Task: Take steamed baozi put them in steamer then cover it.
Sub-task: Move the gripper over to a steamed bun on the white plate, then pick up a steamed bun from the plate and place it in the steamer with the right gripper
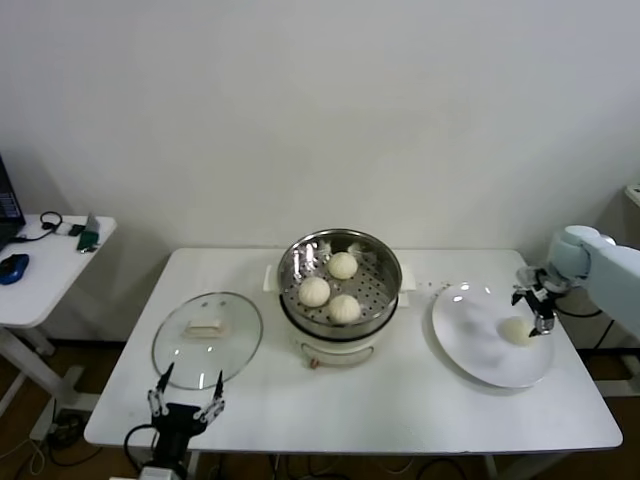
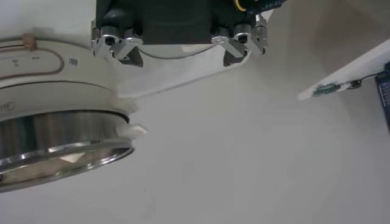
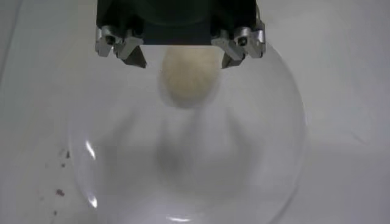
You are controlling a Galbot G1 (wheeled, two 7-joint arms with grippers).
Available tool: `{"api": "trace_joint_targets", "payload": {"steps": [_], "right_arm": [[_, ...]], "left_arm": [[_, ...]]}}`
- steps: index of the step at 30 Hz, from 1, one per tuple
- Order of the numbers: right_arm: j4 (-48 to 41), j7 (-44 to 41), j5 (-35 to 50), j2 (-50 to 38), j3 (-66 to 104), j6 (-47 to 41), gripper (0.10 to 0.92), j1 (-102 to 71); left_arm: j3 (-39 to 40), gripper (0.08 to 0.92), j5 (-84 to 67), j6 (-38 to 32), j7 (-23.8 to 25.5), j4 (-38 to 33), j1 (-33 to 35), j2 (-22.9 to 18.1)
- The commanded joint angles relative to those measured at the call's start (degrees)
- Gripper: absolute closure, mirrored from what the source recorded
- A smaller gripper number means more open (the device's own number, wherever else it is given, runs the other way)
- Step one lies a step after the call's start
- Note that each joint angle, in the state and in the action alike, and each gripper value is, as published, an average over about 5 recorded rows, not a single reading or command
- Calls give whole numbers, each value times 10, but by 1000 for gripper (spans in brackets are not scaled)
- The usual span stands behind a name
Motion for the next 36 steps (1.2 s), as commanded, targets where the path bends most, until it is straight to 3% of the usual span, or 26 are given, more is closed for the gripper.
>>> {"api": "trace_joint_targets", "payload": {"steps": [1,23,32,36], "right_arm": [[-68,0,-47,26,81,8,203,-69],[-140,-4,-82,83,126,35,204,-76],[-137,-12,-60,77,119,32,323,-68],[-117,-14,-3,66,81,13,337,-45]], "left_arm": [[0,177,3,1,-1,2,0,-1],[3,177,8,0,-2,7,1,0],[5,177,10,0,-2,6,1,-3],[8,177,12,1,-2,5,0,-6]]}}
